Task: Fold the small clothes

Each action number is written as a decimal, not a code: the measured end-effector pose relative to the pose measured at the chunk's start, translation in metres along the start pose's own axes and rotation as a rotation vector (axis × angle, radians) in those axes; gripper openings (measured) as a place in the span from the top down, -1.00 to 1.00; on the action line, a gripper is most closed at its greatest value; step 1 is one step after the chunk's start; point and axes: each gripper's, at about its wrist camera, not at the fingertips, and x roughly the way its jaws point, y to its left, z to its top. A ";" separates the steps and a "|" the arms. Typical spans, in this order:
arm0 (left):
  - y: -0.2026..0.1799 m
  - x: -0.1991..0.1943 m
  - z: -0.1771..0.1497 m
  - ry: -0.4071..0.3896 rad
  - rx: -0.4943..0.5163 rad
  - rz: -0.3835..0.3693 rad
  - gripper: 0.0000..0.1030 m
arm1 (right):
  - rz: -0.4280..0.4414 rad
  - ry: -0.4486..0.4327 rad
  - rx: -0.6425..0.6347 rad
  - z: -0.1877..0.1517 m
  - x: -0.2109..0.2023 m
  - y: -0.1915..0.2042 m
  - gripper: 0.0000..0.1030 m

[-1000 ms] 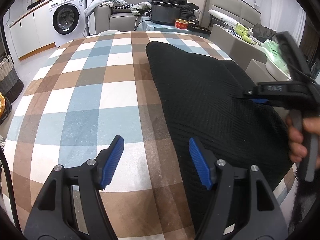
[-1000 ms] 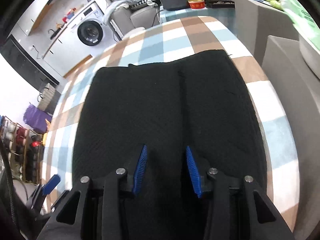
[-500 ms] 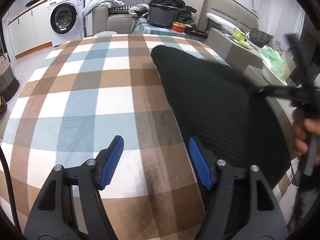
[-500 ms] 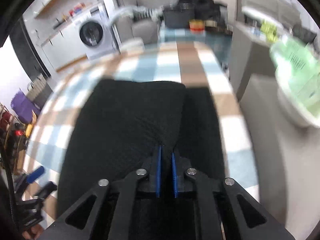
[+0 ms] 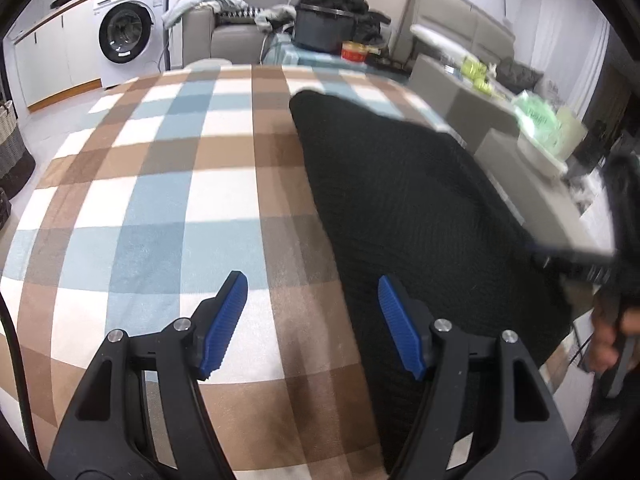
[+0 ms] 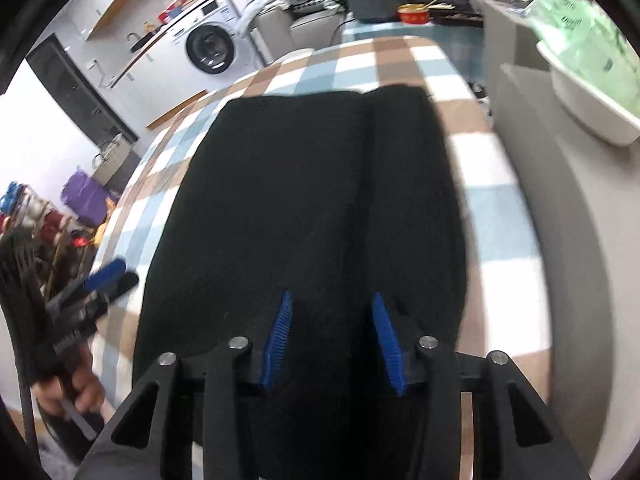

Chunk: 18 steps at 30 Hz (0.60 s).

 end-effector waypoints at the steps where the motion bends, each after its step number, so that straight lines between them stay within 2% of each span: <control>1: -0.002 -0.002 0.002 -0.012 0.003 -0.021 -0.35 | 0.012 0.003 -0.007 -0.002 0.002 0.002 0.20; 5: -0.023 0.015 0.003 0.000 0.090 -0.033 -0.39 | 0.008 -0.006 -0.049 -0.007 0.005 0.014 0.86; 7: -0.030 0.033 0.000 0.044 0.119 0.019 -0.39 | -0.003 -0.044 -0.074 -0.008 -0.007 0.020 0.88; 9: -0.028 0.042 -0.004 0.062 0.108 0.014 -0.40 | -0.014 -0.085 -0.084 -0.012 -0.026 0.023 0.89; 11: -0.024 0.044 -0.006 0.059 0.092 0.002 -0.44 | -0.069 -0.077 -0.092 -0.018 -0.030 0.022 0.89; 13: -0.022 0.046 -0.006 0.059 0.091 0.018 -0.45 | -0.101 -0.042 -0.081 -0.022 -0.015 0.014 0.81; 15: -0.020 0.045 -0.006 0.063 0.080 0.018 -0.45 | -0.040 0.002 -0.007 -0.023 -0.005 -0.003 0.80; 18: -0.019 0.033 -0.008 0.046 0.089 0.032 -0.45 | 0.080 -0.032 0.056 -0.033 -0.025 -0.017 0.72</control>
